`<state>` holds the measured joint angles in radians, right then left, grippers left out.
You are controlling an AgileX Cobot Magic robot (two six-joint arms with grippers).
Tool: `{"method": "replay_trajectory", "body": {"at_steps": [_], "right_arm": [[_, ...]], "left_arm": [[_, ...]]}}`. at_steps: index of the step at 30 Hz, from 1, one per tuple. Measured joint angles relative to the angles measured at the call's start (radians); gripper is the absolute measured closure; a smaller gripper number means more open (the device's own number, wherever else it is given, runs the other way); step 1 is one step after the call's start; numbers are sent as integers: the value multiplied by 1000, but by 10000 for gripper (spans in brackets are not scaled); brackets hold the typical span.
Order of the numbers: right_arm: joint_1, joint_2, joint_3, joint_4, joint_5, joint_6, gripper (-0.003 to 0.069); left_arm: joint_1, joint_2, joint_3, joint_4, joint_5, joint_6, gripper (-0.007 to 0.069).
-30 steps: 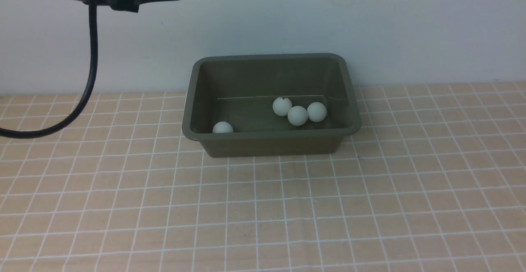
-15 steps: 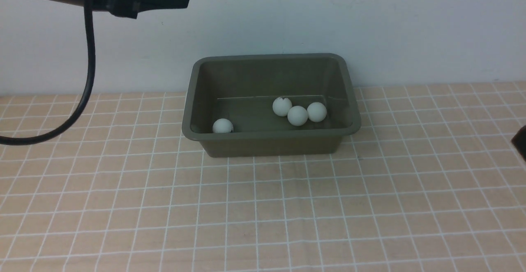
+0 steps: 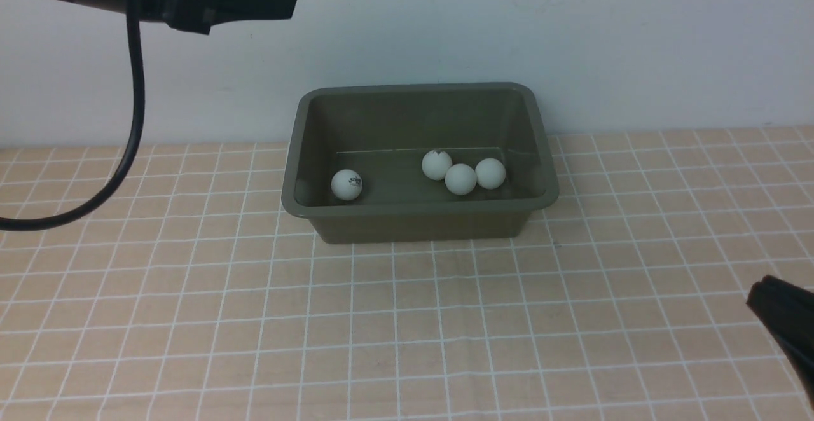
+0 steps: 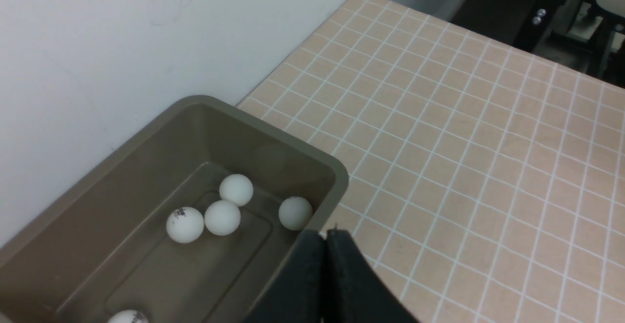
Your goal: Put the table tennis balls into the box on the light coffee tablecloth.
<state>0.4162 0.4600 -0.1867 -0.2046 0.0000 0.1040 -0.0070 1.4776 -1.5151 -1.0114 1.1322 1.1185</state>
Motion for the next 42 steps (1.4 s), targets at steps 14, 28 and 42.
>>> {"method": "replay_trajectory", "body": {"at_steps": [14,28,42], "right_arm": [[-52,-34,18,197,83,3,676],[-380,-262,79,143,160,3,676],[-440,-424,212,170,324,3,676]], "left_arm": [[0,0,0,-36,90,0,693],[0,0,0,-39,91,0,693],[0,0,0,-91,93,0,693]]}}
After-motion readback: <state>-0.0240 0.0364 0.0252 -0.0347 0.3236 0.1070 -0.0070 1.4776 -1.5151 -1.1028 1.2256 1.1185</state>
